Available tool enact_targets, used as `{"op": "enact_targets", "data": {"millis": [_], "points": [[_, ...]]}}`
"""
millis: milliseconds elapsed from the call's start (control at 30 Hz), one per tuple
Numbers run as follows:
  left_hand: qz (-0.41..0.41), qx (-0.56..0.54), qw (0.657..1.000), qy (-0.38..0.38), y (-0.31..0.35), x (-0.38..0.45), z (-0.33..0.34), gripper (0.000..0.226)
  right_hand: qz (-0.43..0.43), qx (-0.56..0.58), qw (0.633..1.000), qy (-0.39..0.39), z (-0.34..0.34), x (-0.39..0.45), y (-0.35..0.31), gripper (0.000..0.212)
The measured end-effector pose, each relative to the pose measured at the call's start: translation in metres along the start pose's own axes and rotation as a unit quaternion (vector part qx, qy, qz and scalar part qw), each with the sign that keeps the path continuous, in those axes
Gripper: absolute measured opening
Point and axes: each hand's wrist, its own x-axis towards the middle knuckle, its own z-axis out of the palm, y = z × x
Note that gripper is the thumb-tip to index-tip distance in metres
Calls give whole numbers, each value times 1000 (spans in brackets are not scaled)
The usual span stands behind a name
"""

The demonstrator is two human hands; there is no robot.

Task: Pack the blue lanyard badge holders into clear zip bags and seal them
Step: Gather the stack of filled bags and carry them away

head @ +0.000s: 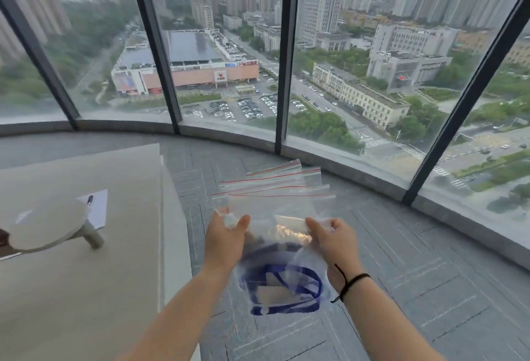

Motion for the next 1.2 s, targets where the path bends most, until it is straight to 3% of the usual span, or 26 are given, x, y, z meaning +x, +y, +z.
{"op": "enact_targets", "data": {"millis": [100, 267, 433, 667, 800, 1100, 1200], "points": [[-17, -9, 998, 63, 13, 28, 10, 36, -2, -12, 998, -67, 17, 51, -17, 28], [-42, -40, 986, 159, 23, 70, 11, 36, 2, -44, 985, -166, 60, 118, -41, 44], [-60, -55, 967, 240, 24, 117, -5, 32, 1, -74, 968, -242, 122, 164, -61, 36], [-73, -104, 943, 307, 8, 222, -47, 30, -9, -93, 943, -319, 248, 232, -72, 20], [-87, -113, 929, 342, 14, 290, -76, 20, 16, -101, 932, -347, 326, 272, -89, 43], [-126, -98, 891, 426, 20, 425, -133, 43, 17, -111, 896, -429, 488, 359, -114, 40], [-133, -100, 871, 462, 16, 471, -146, 36, 21, -115, 876, -467, 547, 392, -112, 37]]}}
